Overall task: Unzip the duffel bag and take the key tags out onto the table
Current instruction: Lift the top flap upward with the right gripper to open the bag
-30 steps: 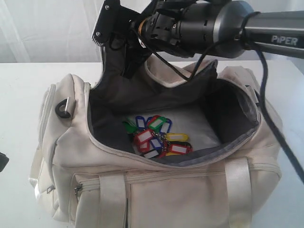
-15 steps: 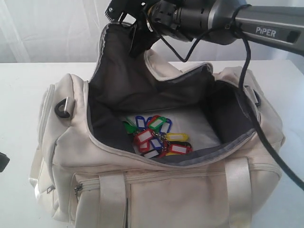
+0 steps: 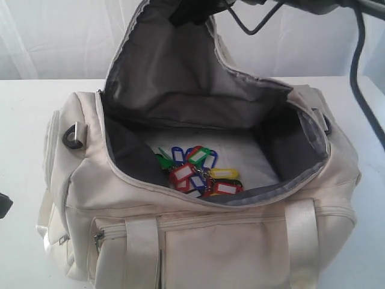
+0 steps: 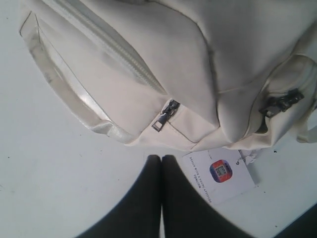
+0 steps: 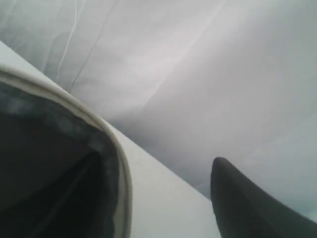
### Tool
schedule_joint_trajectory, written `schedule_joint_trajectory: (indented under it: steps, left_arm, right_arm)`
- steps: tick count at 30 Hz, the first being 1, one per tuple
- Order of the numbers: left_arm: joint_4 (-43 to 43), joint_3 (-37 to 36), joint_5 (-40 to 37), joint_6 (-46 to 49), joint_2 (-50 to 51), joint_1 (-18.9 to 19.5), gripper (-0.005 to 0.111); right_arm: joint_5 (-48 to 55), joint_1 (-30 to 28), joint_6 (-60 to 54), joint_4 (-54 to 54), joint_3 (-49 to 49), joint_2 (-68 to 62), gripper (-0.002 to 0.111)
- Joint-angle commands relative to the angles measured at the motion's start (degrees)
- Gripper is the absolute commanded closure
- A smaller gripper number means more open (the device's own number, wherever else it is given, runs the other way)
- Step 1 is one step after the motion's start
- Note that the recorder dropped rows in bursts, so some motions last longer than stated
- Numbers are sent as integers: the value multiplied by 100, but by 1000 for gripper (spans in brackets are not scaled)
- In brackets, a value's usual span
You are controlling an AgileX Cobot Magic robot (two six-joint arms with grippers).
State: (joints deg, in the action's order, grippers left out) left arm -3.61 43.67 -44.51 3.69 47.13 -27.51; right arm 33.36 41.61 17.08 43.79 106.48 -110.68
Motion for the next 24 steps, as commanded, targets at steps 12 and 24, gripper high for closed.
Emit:
schedule_joint_trajectory:
  steps: [12,24]
  left_arm:
    - [-178,-32,-46,109,-49,-28,107]
    - [-234,-191,43,118,-49,-28,107]
  right_arm:
    - [271,-139,-1344,-1441,47,-802,48]
    - [1074,-1499,-4296,-6835,1347,-1383,48]
